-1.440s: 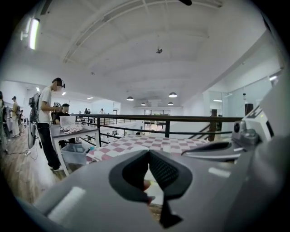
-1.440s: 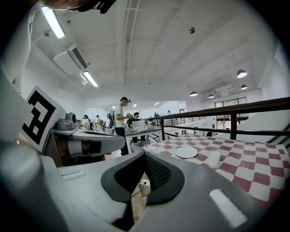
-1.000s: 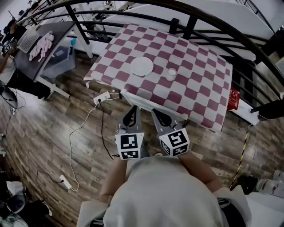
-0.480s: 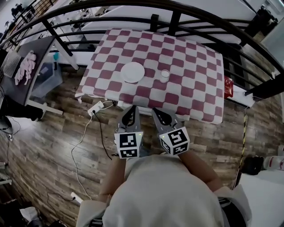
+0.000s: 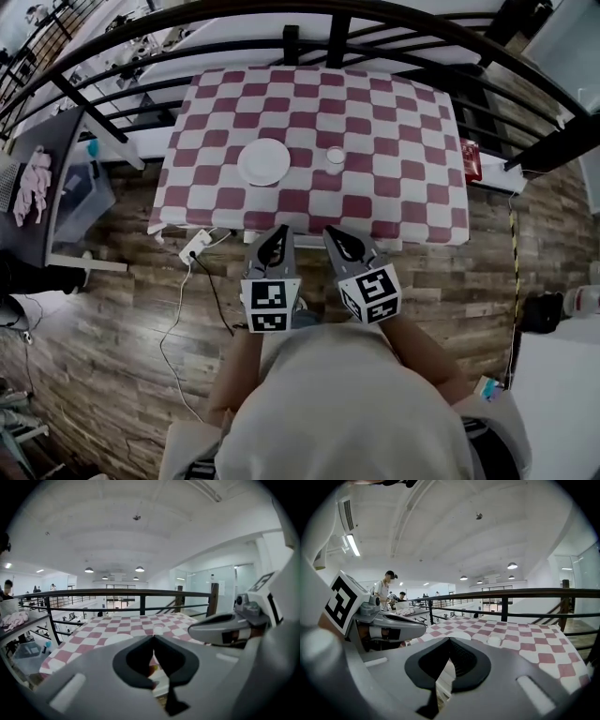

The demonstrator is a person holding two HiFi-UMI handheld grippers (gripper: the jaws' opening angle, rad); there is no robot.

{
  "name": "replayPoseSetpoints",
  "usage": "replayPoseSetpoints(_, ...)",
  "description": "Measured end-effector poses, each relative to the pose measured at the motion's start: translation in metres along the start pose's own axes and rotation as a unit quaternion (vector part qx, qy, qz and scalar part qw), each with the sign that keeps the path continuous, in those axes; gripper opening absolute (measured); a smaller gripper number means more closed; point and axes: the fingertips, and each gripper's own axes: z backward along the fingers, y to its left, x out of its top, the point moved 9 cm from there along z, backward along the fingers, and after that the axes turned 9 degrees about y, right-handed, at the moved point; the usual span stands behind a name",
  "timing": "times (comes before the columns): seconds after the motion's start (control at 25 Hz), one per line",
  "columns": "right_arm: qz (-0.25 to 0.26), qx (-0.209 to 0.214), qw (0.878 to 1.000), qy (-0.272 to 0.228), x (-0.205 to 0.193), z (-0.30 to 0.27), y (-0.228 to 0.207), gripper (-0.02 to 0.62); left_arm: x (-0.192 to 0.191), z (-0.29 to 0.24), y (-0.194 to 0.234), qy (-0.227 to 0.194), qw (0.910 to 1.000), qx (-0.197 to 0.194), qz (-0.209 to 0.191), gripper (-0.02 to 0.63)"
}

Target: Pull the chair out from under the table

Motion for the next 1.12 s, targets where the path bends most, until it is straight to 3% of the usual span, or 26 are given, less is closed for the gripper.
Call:
replayPoseSetpoints(0.36,-0.012,-0.051,0.998,0.025,-0.011,-0.009,-0.012,-0.002,-0.003,-0.031,0.002,0.024,0.994,-0.08,-0.07,0.012)
replayPoseSetpoints(0.64,-0.001,-0.062,0.996,0.06,-0.018,-0.01,-0.021,0.0,-0.002,-0.046,0.004,0.055,0.9785,-0.144,-0.137,0.039)
replayPoseSetpoints(0.84,0.019,-0.038,0.995,0.093,-0.021,-0.011,-0.026,0.038,-0.003,-0.054,0.002,0.092,0.9533,-0.203,-0.204,0.104)
replayPoseSetpoints(1.12,0.073,0.02,0.986,0.147,-0.028,-0.012,-0.026,0.081,-0.011,-0.057,-0.005,0.145,0.9065,-0.267,-0.293,0.166)
